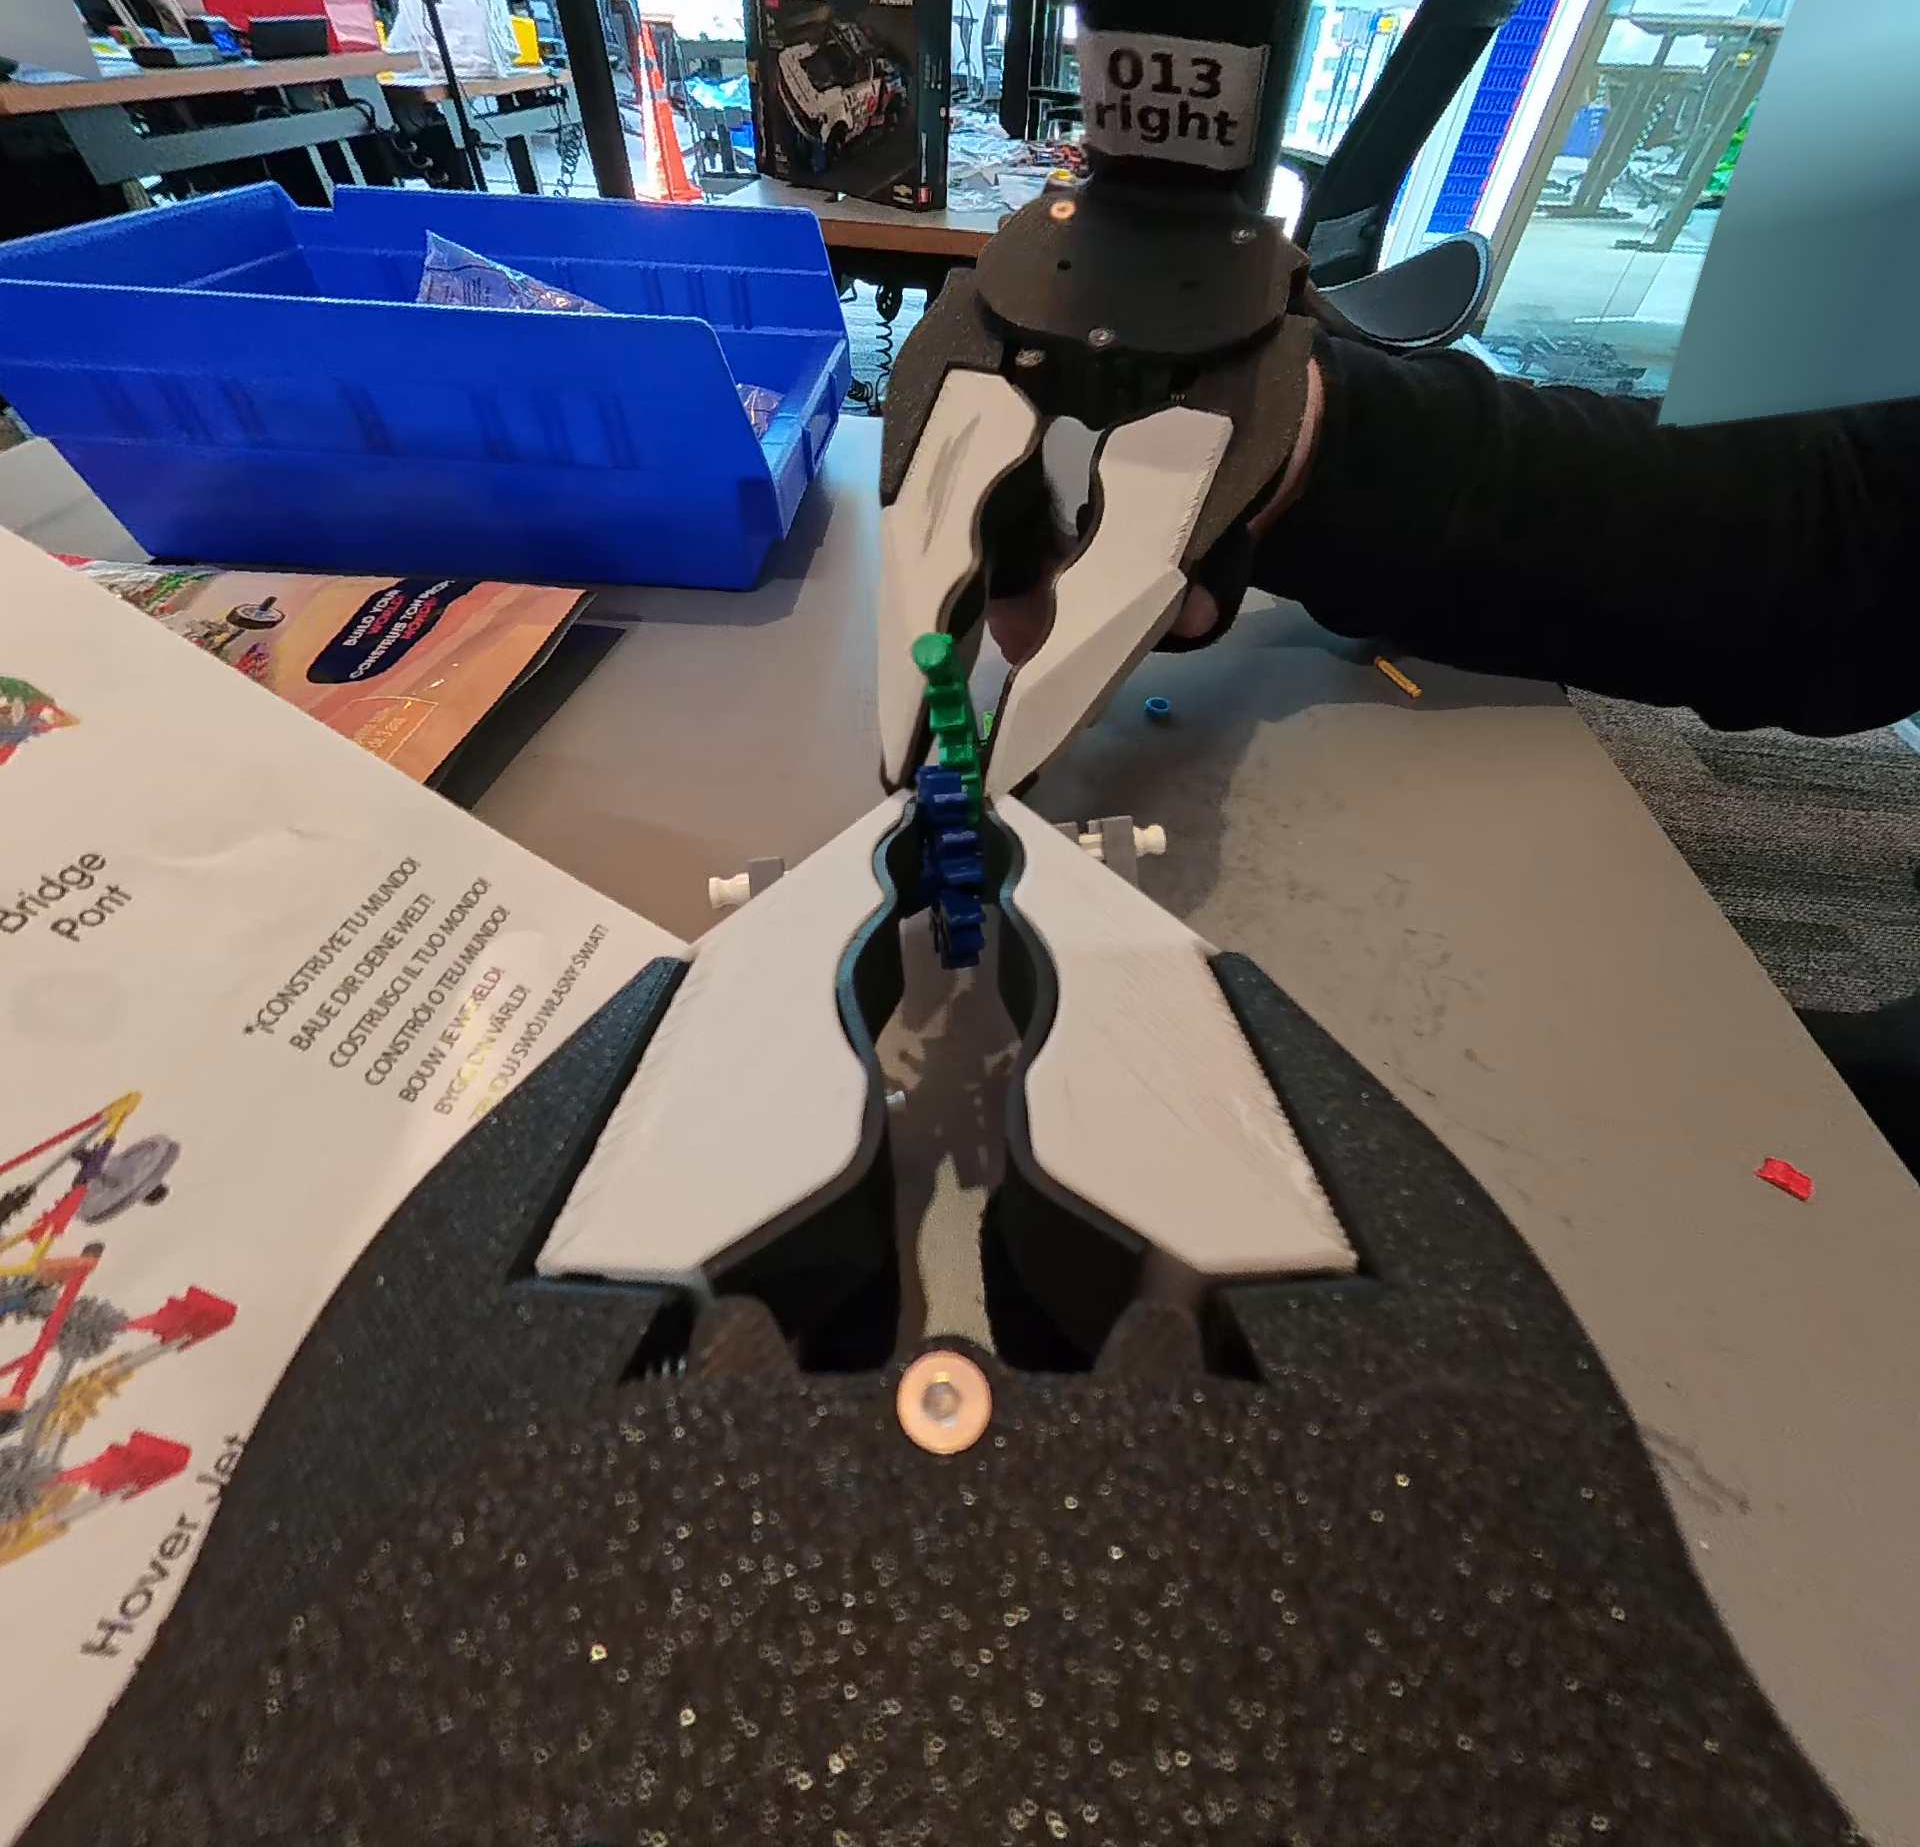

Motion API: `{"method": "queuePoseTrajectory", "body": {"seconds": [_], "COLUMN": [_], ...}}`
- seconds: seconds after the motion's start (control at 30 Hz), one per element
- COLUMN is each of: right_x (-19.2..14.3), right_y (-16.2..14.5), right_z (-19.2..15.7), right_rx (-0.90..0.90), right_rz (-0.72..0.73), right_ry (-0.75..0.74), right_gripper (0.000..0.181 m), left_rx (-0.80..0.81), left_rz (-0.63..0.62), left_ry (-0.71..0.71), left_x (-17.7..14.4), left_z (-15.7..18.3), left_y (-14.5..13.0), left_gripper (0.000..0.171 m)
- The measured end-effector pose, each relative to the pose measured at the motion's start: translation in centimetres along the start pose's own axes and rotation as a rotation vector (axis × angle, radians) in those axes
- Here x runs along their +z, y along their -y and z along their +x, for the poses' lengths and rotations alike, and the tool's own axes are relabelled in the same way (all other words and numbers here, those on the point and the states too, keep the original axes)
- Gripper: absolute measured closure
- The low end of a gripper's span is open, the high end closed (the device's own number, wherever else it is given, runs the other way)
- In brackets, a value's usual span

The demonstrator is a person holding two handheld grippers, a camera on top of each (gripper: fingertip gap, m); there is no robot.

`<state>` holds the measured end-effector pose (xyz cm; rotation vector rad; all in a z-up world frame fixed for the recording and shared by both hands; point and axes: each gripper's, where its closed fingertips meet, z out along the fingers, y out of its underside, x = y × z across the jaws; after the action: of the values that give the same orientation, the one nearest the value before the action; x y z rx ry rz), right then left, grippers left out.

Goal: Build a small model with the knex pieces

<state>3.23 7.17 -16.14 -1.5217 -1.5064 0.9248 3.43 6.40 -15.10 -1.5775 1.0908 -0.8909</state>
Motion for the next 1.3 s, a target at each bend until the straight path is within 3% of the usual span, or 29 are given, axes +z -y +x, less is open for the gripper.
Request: {"method": "queuePoseTrajectory", "body": {"seconds": [0.2, 0.8, 1.3], "right_x": [-0.1, -2.0, -2.0], "right_y": [0.1, 3.8, 3.6], "right_z": [-0.1, 0.3, -0.2], "right_rx": [0.036, 0.192, 0.172], "right_rz": [0.014, 0.244, 0.220], "right_ry": [0.024, 0.094, 0.107], "right_gripper": [0.173, 0.176, 0.176], "left_rx": [-0.016, -0.194, -0.196], "left_rz": [0.012, 0.254, 0.254], "left_ry": [0.025, -0.019, -0.021], "left_x": [0.0, -1.1, -0.8], "left_z": [-0.4, -0.7, -0.6], "left_y": [0.2, 3.9, 3.8], "left_gripper": [0.166, 0.167, 0.167]}}
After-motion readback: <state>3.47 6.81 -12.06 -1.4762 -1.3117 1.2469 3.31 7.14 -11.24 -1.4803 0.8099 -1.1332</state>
